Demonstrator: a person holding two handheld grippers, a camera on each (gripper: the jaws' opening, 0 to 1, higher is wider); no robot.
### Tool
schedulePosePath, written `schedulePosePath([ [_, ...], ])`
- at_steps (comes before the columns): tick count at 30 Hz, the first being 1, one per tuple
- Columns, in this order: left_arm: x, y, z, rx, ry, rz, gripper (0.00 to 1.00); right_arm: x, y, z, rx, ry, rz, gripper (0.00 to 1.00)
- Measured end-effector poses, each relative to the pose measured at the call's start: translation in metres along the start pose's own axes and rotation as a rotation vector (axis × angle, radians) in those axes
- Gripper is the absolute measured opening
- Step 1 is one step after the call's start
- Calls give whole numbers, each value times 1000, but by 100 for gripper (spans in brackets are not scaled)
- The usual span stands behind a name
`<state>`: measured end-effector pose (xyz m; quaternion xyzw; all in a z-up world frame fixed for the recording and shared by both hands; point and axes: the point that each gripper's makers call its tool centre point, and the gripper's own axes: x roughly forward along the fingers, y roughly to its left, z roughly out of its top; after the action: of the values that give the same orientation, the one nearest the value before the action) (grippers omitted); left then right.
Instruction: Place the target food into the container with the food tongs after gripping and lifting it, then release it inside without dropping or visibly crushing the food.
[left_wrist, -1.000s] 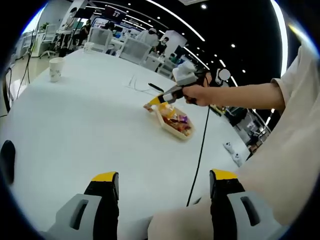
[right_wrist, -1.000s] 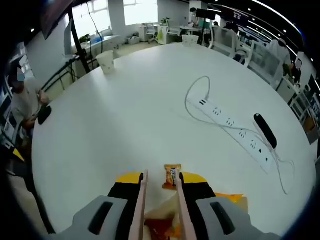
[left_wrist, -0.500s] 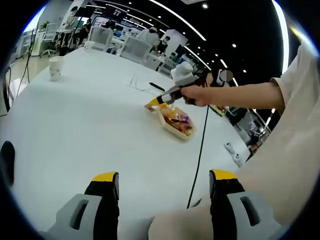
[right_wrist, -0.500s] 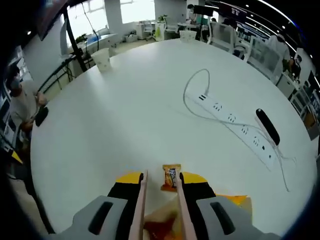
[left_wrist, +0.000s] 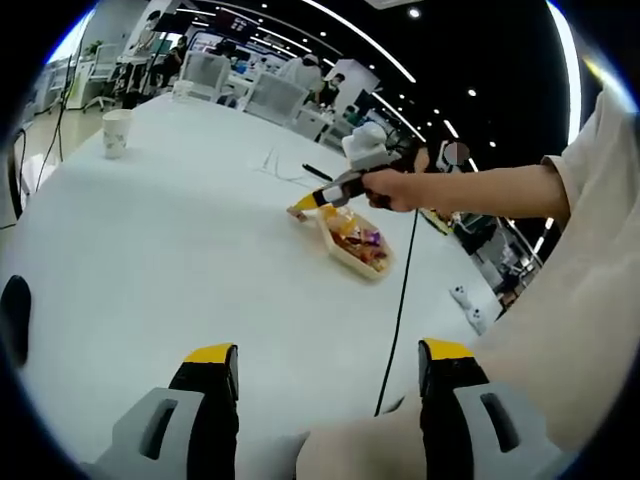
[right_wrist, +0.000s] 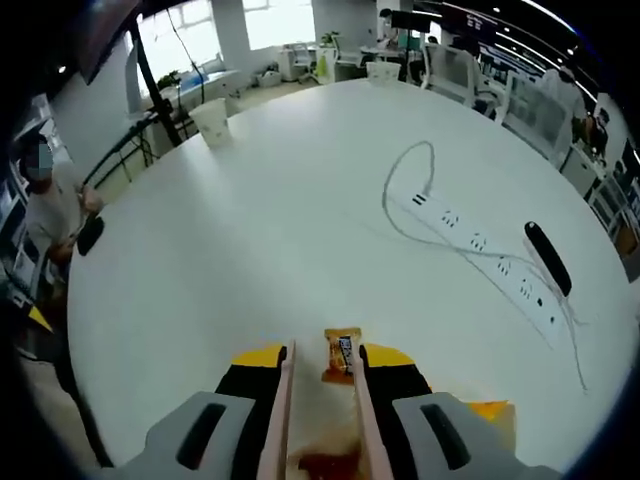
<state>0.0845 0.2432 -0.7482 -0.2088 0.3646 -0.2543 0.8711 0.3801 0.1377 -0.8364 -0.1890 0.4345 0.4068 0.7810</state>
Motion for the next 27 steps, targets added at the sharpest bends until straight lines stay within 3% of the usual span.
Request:
schedulePosePath([
  [10, -2, 1, -2, -4, -3, 4, 73, 5, 24, 7, -89, 2, 57, 28],
  [12, -3, 1, -2, -5, -4, 4, 73, 4, 15, 13, -144, -29, 6, 28],
  [16, -4, 2, -3, -10, -6, 9, 73, 0, 11, 9, -208, 8, -62, 28],
  [21, -5, 3, -4, -11, -5, 12, 72, 2, 19, 4, -146, 27, -25, 27],
  [27, -5, 3, -5, -15, -7, 14, 72, 5, 16, -2, -137, 51, -54, 24],
])
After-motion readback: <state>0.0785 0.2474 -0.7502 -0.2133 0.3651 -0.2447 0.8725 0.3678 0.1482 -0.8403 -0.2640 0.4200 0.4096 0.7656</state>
